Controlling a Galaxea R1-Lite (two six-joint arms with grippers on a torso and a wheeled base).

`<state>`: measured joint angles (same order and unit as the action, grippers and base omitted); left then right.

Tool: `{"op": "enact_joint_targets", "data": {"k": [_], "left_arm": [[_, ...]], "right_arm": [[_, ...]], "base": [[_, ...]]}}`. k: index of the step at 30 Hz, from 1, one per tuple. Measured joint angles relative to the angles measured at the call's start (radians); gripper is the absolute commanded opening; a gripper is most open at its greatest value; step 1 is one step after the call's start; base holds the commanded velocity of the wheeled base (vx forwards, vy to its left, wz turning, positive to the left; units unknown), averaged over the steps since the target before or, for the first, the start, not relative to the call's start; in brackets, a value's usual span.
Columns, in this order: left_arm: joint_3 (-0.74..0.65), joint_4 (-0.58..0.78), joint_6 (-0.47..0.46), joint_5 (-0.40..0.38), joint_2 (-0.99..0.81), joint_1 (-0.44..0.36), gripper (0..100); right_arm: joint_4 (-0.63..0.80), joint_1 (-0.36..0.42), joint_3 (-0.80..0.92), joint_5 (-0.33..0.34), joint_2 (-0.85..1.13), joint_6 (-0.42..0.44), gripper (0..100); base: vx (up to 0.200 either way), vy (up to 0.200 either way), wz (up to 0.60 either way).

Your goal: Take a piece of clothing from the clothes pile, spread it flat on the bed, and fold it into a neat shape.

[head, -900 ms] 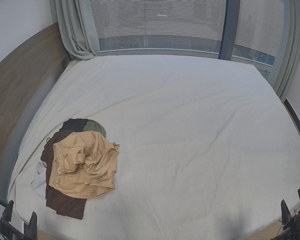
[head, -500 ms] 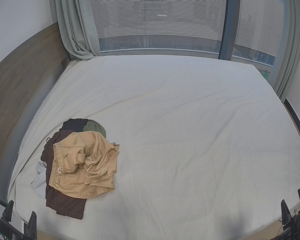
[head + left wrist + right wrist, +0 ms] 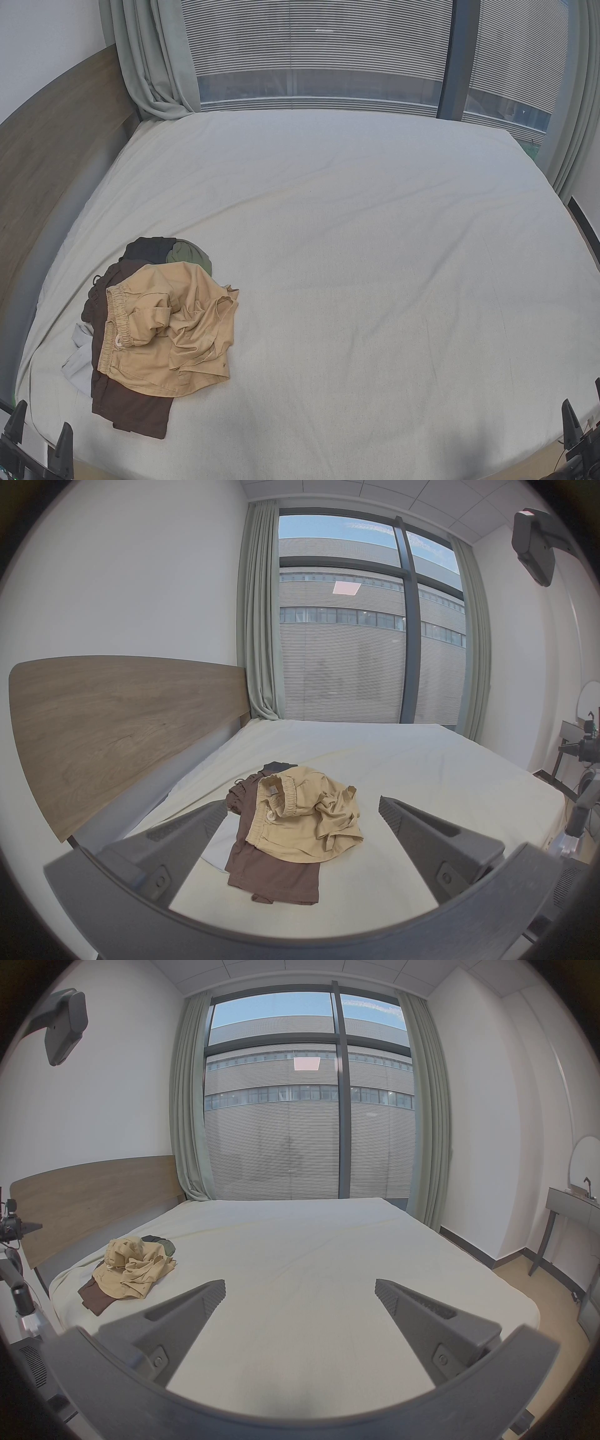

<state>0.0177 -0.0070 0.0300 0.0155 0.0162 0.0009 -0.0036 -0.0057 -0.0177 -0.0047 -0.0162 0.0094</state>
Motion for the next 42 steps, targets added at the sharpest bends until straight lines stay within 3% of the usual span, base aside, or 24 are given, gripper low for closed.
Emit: {"op": "enact_joint_targets", "data": {"k": [8, 14, 25, 42], "left_arm": [[0.058, -0.111, 0.007, 0.000, 0.026, -0.001, 100], [0.118, -0.159, 0.021, -0.007, 0.149, -0.047, 100], [0.252, -0.186, 0.173, -0.016, 0.419, -0.143, 100], [0.313, -0.199, 0.318, -0.097, 0.734, -0.143, 100]], "right_arm": [[0.000, 0.000, 0.000, 0.000, 0.000, 0.000, 100], [0.001, 0.000, 0.000, 0.000, 0.000, 0.001, 100], [0.001, 0.000, 0.000, 0.000, 0.000, 0.000, 100], [0.000, 0.001, 0.000, 0.000, 0.000, -0.002, 100]], "base": [[0.000, 0.000, 0.00], [0.000, 0.000, 0.00], [0.000, 0.000, 0.00], [0.000, 0.000, 0.00]]}}
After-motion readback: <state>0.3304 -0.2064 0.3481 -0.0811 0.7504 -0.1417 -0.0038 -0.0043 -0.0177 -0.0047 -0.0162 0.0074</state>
